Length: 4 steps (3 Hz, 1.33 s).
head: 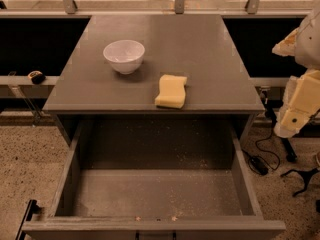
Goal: Place sponge into top drawer
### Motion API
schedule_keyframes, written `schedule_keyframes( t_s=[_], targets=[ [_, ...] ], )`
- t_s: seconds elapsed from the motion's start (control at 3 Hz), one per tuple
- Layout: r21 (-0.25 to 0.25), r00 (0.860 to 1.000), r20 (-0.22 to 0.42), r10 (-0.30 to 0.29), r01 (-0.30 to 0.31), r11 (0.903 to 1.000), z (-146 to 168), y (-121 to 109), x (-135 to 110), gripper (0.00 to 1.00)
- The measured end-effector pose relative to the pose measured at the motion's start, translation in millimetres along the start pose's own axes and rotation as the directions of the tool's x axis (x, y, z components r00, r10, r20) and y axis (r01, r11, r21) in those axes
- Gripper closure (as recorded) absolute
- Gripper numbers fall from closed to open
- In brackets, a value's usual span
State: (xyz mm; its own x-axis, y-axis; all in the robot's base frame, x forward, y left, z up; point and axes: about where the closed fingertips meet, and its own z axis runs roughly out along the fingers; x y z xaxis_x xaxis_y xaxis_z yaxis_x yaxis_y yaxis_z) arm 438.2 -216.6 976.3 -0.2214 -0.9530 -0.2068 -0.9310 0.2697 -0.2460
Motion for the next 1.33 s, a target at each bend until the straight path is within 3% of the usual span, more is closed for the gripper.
schedule_keyframes(
  t_s=[0.33,0.67,1.0,1.33],
  targets=[
    [0.000,1.000,0.000,0.000,0.000,1.0000,0.0,0.0,0.0,0.00],
    [0.001,0.999,0.036,-0.006,0.006,1.0000,13.8,-26.8,-10.7,0.00],
    [-0.006,0.993,0.115,-0.010,0.011,0.9999,44.4,-74.4,-41.4,0.00],
    [-0.040,0.984,0.176,-0.004,0.011,0.9991,84.6,-99.6,-78.3,0.00]
  ],
)
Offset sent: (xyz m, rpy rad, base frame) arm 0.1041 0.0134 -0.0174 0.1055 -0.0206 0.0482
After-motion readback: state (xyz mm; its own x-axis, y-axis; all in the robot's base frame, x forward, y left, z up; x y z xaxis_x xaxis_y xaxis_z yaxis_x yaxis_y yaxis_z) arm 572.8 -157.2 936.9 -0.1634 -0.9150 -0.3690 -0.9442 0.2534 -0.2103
